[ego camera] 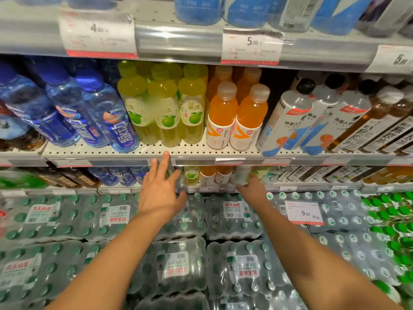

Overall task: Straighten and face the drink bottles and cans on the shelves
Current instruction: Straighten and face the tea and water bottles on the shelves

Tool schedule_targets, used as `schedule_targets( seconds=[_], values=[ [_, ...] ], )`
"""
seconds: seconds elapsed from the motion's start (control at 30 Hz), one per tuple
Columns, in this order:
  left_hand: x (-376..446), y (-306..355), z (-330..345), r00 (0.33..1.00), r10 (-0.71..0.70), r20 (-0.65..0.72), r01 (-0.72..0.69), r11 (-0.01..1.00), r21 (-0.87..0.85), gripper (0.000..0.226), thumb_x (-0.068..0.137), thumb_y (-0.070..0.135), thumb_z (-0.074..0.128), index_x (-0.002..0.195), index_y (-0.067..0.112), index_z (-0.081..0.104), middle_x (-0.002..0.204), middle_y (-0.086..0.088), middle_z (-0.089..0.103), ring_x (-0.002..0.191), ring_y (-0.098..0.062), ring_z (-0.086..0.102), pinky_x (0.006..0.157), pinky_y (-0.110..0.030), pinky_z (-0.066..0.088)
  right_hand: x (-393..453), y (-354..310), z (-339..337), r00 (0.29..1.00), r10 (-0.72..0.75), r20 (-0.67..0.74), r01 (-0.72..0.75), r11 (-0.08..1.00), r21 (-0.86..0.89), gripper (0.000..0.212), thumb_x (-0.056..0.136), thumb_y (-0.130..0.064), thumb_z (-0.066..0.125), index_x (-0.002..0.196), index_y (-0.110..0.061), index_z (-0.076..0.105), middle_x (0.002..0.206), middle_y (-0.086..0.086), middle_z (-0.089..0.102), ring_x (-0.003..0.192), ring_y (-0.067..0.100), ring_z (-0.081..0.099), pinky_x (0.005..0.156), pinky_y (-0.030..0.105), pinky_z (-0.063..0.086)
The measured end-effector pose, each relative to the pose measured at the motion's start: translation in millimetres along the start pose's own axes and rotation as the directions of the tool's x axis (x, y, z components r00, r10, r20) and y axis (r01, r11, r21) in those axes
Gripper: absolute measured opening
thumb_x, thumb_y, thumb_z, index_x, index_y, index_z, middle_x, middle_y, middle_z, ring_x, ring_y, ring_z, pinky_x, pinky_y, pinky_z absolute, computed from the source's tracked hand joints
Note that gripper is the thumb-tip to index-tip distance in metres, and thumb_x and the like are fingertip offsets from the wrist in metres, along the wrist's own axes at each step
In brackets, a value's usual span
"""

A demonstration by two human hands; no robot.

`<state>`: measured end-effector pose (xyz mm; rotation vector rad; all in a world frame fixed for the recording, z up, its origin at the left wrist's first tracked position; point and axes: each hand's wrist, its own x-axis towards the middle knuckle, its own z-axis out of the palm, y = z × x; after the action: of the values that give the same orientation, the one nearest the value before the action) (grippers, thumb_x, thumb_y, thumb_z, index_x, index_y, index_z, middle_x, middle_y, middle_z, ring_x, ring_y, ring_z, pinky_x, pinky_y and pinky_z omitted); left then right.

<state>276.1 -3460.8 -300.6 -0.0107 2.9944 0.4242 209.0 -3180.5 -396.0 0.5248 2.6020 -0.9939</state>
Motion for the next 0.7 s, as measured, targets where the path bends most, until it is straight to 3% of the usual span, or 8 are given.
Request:
schedule_targets(
  seconds=[0.1,0.2,0.27,0.4,0.6,0.7],
  values=[
    [-0.3,-2.7,-4.5,0.999,0.033,0.016,-0.033,0.999,-0.022,0.061,0.091,0.044,0.063,0.147,0.026,0.049,0.169,0.000,-0.013,0.156,-0.030,-0.004,0.124,-0.054,0.019,-37.8,15.2,2.1,0.994,-0.017,0.109,0.017,1.000,0.000,0.053,0.090,-0.032,0.071,0.136,-0.014,0.052,0.109,0.009,0.072,0.092,0.024,0.070,0.082,0.042,0.059],
    [0.8,-6.7,-12.4,0.997,0.039,0.063,-0.035,0.998,-0.052,0.053,0.090,0.039,0.059,0.142,0.028,0.053,0.169,0.003,-0.014,0.156,-0.029,-0.005,0.124,-0.055,0.016,-72.7,19.1,-3.2,0.983,0.001,0.182,-0.004,1.000,0.014,0.027,0.093,-0.025,0.070,0.114,-0.015,0.056,0.099,0.008,0.070,0.088,0.026,0.070,0.078,0.045,0.062],
    [1.5,-9.4,-18.4,0.995,0.038,0.092,-0.035,0.999,-0.040,0.051,0.091,0.037,0.057,0.141,0.028,0.054,0.169,0.005,-0.015,0.156,-0.029,-0.006,0.125,-0.054,0.014,-91.3,20.9,-8.5,0.984,-0.026,0.178,0.022,0.999,0.025,0.024,0.091,-0.026,0.070,0.110,-0.017,0.059,0.092,0.011,0.073,0.086,0.031,0.073,0.078,0.051,0.061],
    [-3.7,-12.1,-23.2,0.988,0.083,0.132,-0.079,0.996,-0.031,0.059,0.094,0.045,0.054,0.149,0.026,0.045,0.170,0.000,-0.007,0.156,-0.031,-0.003,0.124,-0.055,0.019,-120.5,26.7,-32.5,0.986,-0.026,0.164,0.021,0.999,0.034,0.023,0.089,-0.025,0.072,0.109,-0.021,0.061,0.083,0.007,0.074,0.078,0.029,0.074,0.072,0.046,0.059],
    [-49.5,-23.4,-3.2,0.951,0.037,0.306,-0.002,0.993,-0.115,0.059,0.094,0.033,0.052,0.152,0.026,0.043,0.169,0.001,0.011,0.154,-0.024,0.014,0.121,-0.046,0.029,-138.0,25.8,-64.2,0.993,-0.001,0.121,0.007,0.998,-0.054,0.022,0.093,-0.023,0.072,0.108,-0.021,0.056,0.089,0.009,0.071,0.080,0.028,0.071,0.070,0.038,0.057],
    [-62.6,-37.0,7.2,0.941,0.022,0.338,0.006,0.997,-0.083,0.059,0.094,0.031,0.055,0.151,0.026,0.043,0.166,-0.001,0.024,0.147,-0.026,0.030,0.115,-0.042,0.037,-116.8,30.8,-64.4,0.994,0.027,0.105,-0.014,0.992,-0.125,0.026,0.089,-0.023,0.072,0.111,-0.019,0.057,0.092,0.008,0.072,0.086,0.029,0.071,0.079,0.045,0.060]
  ],
)
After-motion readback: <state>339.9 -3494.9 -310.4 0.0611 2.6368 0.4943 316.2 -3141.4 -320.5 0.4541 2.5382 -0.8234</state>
